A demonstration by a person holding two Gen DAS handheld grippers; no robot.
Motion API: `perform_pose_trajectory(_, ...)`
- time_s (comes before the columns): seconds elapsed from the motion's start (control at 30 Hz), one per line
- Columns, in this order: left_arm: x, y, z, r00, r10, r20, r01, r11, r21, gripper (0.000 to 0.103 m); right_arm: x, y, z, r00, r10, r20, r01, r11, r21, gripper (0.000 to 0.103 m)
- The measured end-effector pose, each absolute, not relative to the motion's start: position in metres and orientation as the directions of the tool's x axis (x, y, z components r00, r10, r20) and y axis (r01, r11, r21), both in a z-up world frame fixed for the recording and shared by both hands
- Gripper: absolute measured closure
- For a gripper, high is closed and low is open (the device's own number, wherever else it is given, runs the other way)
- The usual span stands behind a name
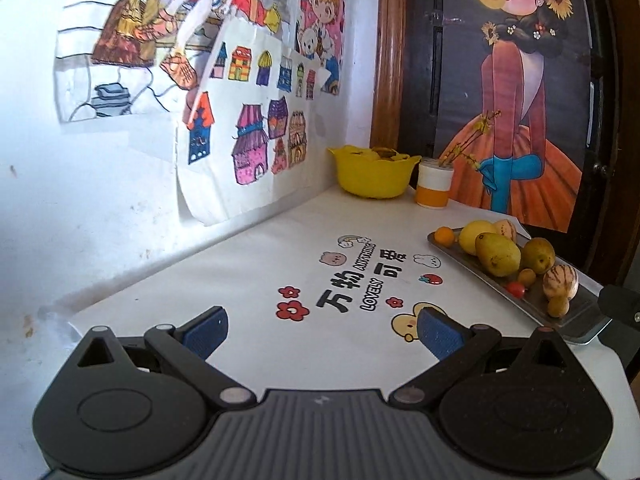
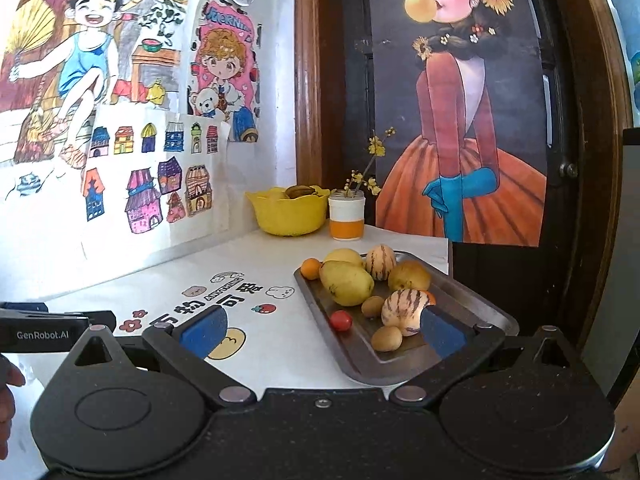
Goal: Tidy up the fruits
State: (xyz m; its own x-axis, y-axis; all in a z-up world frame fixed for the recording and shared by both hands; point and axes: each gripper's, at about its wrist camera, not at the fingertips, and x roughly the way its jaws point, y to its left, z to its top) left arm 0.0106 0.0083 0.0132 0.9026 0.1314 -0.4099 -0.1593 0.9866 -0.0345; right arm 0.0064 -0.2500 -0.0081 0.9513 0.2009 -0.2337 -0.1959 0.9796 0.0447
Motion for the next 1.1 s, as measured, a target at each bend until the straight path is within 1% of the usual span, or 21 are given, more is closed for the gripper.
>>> perform_pose_trajectory(0.1,0.007,0.007,0.008,0.901,0.137,-0.412,-0.159,0.987,-0.019,0.000,0.003,-0.246,-0.015,0.955,0.186,-0.231,-0.185,0.982,0.026,0.001)
perform_pose_trajectory(0.23,0.006,0.009,0.003,0.896,0.129,-0.425,-0.158,0.987,-0.032,0.000,-0.001,-0.245,-0.022,0.955,0.181,-0.235,-0.178,0.983,0.035,0.001)
perform_pose_trajectory(0.53,-0.008,0.011,-0.005,0.902,0.117,-0.415,-0.153,0.987,-0.054,0.000,-0.018,-0.244,-0.032,0.960,0.181,-0.212,-0.183,0.983,0.011,0.001)
perform_pose_trajectory(0.7,-0.016,0.006,-0.008,0.909,0.114,-0.400,-0.142,0.989,-0.041,0.000,-0.022,-0.246,-0.034,0.961,0.183,-0.206,-0.184,0.983,0.017,0.001)
perform_pose_trajectory(0.83,-0.020,0.005,-0.009,0.913,0.115,-0.390,-0.142,0.989,-0.040,0.000,-0.024,-0.246,-0.036,0.961,0.182,-0.206,-0.184,0.983,0.011,0.001)
perform_pose_trajectory(1.1,-0.022,0.008,-0.013,0.909,0.115,-0.400,-0.148,0.988,-0.052,0.000,-0.024,-0.247,-0.042,0.958,0.182,-0.220,-0.185,0.983,0.009,0.001)
